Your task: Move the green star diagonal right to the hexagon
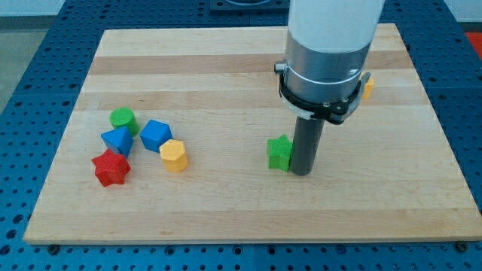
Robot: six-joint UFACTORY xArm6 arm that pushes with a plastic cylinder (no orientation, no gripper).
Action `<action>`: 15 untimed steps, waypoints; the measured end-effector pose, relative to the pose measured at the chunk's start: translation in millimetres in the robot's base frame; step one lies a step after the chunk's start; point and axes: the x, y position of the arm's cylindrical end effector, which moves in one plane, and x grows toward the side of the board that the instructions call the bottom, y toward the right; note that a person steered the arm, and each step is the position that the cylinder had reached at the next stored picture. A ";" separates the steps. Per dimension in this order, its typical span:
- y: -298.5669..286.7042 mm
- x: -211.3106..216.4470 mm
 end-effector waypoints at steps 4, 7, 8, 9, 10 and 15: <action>-28.8 -25.0; -74.6 -2.1; -90.1 -2.1; -90.7 -2.1; -90.2 -2.1; -73.2 29.1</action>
